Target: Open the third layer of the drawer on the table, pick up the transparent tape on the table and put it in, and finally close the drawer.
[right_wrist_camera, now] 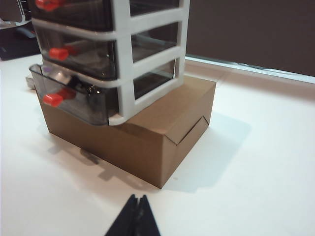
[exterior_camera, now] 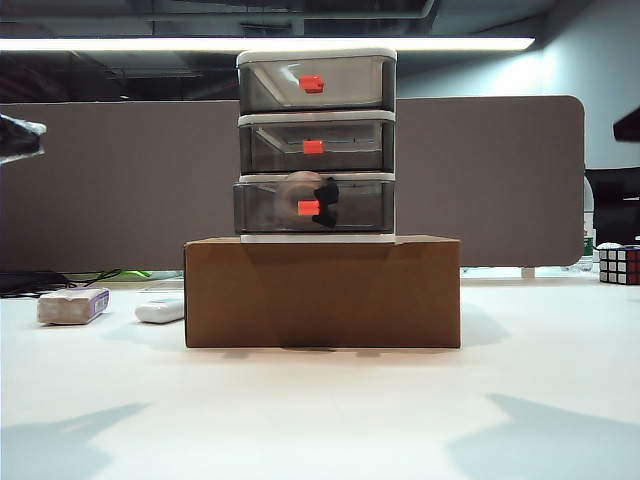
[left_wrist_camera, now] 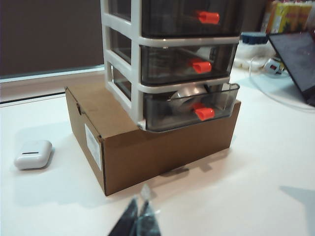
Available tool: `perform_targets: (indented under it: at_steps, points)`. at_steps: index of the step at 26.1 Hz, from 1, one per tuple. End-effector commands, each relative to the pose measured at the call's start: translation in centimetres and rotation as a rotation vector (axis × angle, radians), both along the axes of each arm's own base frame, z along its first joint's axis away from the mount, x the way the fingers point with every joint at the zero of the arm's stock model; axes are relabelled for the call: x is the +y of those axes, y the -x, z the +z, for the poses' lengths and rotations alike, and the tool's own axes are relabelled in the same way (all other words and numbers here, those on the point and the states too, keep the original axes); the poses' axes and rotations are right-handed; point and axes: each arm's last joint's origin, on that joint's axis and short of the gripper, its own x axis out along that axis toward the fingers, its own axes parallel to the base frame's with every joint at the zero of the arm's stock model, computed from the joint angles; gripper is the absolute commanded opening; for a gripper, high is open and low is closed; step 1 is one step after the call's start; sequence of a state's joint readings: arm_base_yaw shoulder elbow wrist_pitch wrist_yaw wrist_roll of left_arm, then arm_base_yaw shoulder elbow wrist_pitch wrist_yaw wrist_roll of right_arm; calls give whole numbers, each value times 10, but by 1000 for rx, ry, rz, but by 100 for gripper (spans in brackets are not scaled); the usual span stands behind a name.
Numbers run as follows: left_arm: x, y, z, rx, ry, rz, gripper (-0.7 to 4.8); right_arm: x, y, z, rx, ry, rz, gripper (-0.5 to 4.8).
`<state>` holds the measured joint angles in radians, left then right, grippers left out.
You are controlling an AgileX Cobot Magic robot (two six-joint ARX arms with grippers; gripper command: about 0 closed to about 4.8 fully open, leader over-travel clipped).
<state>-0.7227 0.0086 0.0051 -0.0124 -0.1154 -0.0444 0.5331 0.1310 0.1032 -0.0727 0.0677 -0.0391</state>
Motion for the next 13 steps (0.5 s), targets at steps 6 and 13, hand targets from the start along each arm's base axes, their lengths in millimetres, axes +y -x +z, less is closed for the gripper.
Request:
perform_targets:
  at_steps: [6,13]
  points:
    - [4,-2,-3,29,-15,142,-6,-1,1,-24,-19,-26,-15,-5]
    - [18,-11,-2,24,-9,249,-6,-8,0,-25,-32,20,-83,-5]
